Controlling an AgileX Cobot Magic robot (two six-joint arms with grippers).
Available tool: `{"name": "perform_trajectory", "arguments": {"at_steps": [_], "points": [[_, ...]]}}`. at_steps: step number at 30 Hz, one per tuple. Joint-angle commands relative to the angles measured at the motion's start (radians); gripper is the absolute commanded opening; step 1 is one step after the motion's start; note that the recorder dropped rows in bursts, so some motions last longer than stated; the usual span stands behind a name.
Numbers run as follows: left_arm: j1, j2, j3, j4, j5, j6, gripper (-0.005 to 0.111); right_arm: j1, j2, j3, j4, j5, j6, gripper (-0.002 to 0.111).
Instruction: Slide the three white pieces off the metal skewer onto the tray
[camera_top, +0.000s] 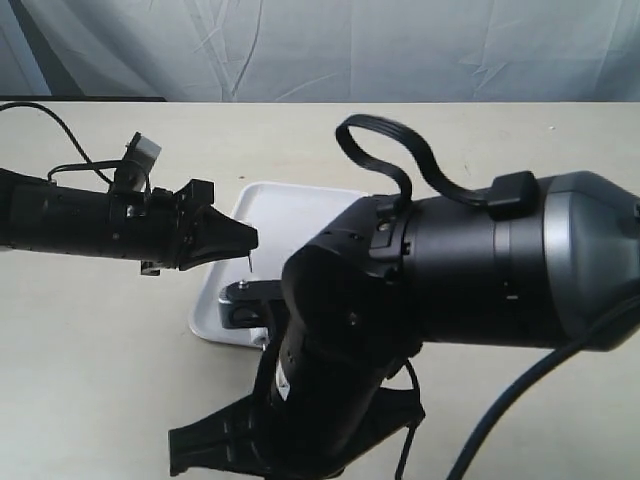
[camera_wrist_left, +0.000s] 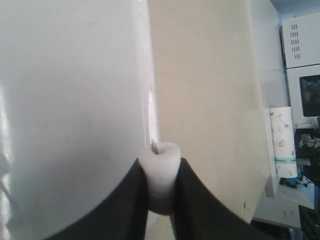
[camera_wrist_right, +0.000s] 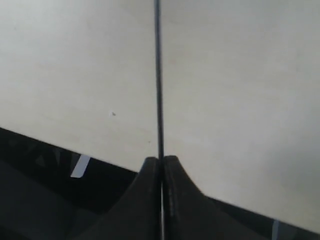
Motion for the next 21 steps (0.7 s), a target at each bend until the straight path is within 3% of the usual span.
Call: {"name": "perform_trajectory", "arguments": {"at_steps": [1, 7, 14, 21], "points": [[-0.002, -0.003, -0.045, -0.052, -0.095, 0.003, 0.016, 0.069, -0.008, 0.006, 0.020, 0.081, 0.043, -0.001], [0.000, -0.003, -0.061, -0.052, -0.097, -0.007, 0.016, 0.132, -0.008, 0.006, -0.016, 0.156, 0.127, -0.001], [0.000, -0.003, -0.062, 0.003, -0.078, -0.118, 0.016, 0.136, -0.008, 0.006, -0.223, 0.294, 0.273, -0.001], [-0.019, -0.003, -0.062, 0.025, 0.000, -0.130, 0.041, 0.122, -0.008, 0.006, -0.332, 0.271, 0.289, -0.001]]}}
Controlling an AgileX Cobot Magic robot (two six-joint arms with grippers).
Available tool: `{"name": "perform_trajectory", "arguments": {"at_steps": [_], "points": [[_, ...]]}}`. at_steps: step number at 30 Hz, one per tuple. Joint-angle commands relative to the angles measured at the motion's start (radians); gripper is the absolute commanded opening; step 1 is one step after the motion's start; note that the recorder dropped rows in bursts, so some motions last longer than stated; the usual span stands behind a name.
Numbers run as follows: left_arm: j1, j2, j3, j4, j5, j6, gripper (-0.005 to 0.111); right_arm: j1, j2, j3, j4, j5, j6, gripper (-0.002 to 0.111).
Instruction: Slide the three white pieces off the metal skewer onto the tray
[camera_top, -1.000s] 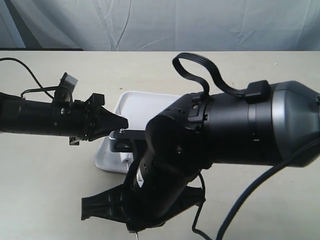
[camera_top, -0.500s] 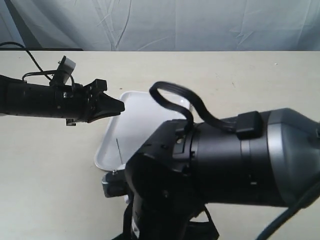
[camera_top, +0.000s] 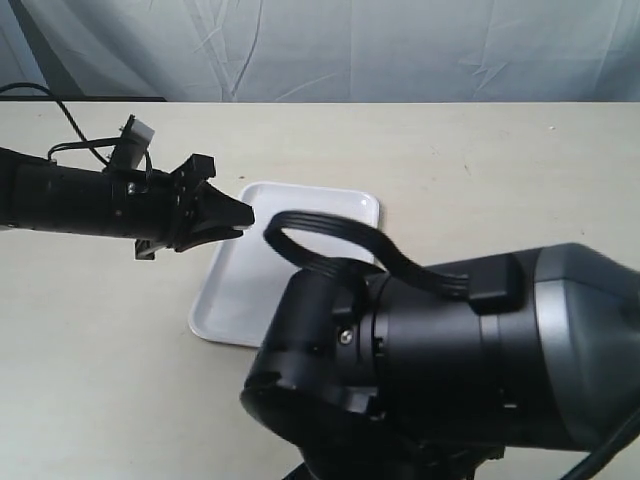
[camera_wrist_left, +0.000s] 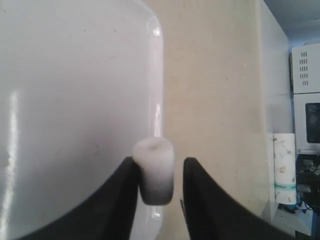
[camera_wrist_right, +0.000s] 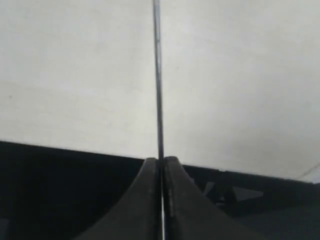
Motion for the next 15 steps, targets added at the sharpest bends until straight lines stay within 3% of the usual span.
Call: {"name": "perform_trajectory", "arguments": {"at_steps": [1, 8, 15], "points": [[-0.027, -0.003, -0.004, 0.011, 0.056, -0.009, 0.043, -0.025, -0.006, 0.004, -0.053, -0.048, 0.010, -0.001], [-0.089, -0.003, -0.004, 0.036, 0.114, -0.037, 0.045, -0.130, -0.006, 0.004, -0.056, -0.136, -0.011, -0.001], [-0.090, -0.003, -0.004, 0.034, 0.106, -0.039, 0.045, -0.152, -0.006, 0.004, -0.039, -0.253, -0.045, -0.001]]}}
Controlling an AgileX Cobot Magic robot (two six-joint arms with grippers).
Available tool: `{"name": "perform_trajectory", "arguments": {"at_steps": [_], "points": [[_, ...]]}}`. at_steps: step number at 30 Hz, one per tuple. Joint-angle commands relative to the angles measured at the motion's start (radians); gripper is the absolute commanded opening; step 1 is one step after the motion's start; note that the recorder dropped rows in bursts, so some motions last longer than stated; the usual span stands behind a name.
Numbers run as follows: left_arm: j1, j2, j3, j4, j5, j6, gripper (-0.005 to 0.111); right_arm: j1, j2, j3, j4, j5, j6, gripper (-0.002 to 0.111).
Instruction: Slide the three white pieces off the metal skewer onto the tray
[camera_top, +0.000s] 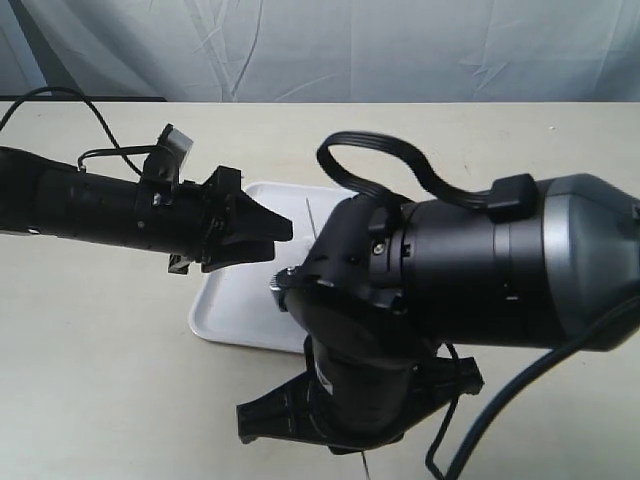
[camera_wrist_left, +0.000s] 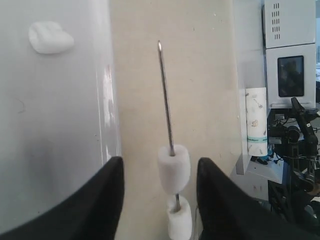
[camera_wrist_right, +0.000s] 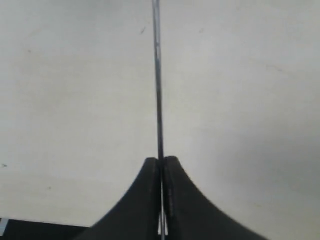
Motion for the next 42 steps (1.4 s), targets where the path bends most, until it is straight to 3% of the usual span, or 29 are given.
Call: {"name": "perform_trajectory", "arguments": {"at_steps": [1, 10, 17, 22, 27, 42], "points": [[-0.007, -0.003, -0.004, 0.000, 0.001, -0.003, 0.045, -0.008, -0.006, 0.004, 0.015, -0.104, -0.034, -0.001], [-0.008, -0.003, -0.004, -0.003, 0.026, -0.008, 0.045, -0.008, -0.006, 0.004, 0.032, -0.164, -0.047, -0.001], [-0.060, -0.003, -0.004, -0.001, 0.026, -0.026, 0.045, -0.008, -0.006, 0.004, 0.039, -0.168, -0.049, -0.001], [-0.068, -0.003, -0.004, -0.005, 0.017, -0.026, 0.038, -0.008, -0.006, 0.004, 0.058, -0.180, -0.049, -0.001], [-0.068, -0.003, -0.004, -0.006, -0.011, -0.026, 0.023, -0.008, -0.006, 0.004, 0.074, -0.180, -0.049, -0.001], [-0.068, -0.003, -0.021, -0.013, -0.057, -0.026, 0.022, -0.008, -0.006, 0.004, 0.175, -0.145, -0.123, -0.001]]}}
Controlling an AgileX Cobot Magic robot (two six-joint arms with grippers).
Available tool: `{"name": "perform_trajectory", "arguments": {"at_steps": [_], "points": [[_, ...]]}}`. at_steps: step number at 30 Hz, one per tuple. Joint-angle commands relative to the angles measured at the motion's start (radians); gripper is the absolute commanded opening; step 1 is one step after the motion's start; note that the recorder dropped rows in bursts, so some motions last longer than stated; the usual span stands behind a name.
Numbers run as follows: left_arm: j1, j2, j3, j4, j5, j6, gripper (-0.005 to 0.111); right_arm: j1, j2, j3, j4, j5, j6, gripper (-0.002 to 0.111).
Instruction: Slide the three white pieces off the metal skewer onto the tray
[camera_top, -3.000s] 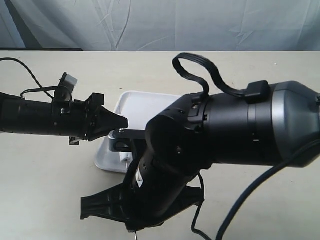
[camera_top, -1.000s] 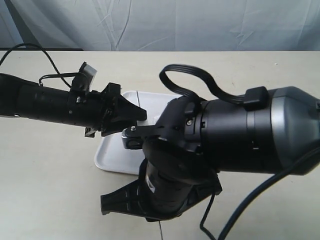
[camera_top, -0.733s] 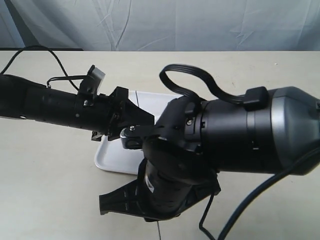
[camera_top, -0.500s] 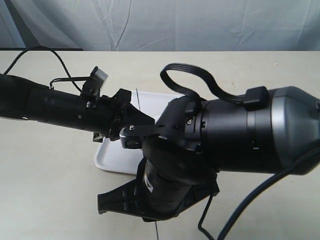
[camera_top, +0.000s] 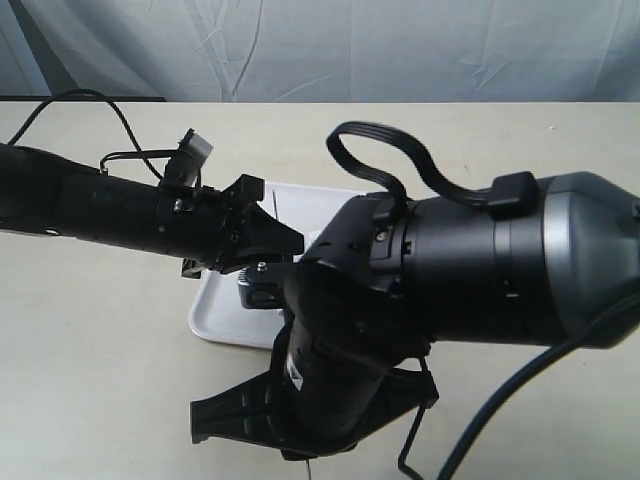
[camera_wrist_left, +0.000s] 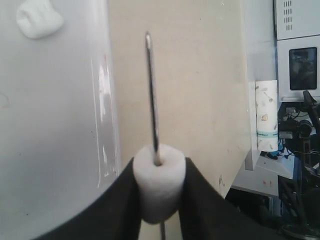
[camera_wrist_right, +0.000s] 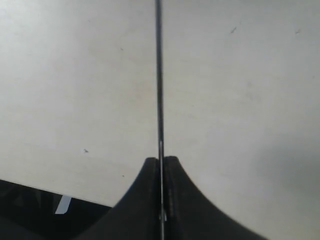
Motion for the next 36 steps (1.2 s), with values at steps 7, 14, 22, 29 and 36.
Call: {"name": "perform_trajectory", "arguments": {"at_steps": [7, 14, 22, 29, 36], "points": [[-0.005, -0.003, -0.022, -0.018, -0.068, 0.002, 0.017, -0.005, -0.006, 0.004, 0.095, 0.084, -0.061, -0.001], [-0.002, -0.003, -0.036, -0.030, -0.177, 0.000, 0.017, 0.044, -0.006, 0.004, 0.148, 0.218, -0.071, -0.001], [0.057, -0.003, -0.068, 0.026, -0.197, -0.020, 0.017, 0.114, -0.006, 0.004, 0.179, 0.372, -0.071, -0.001], [0.059, -0.003, -0.068, 0.140, -0.082, -0.183, 0.045, 0.093, -0.006, 0.004, -0.031, 0.373, -0.050, -0.001], [0.057, -0.003, -0.068, 0.154, -0.011, -0.211, 0.047, -0.127, 0.006, 0.004, 0.012, 0.205, -0.092, -0.001]]}}
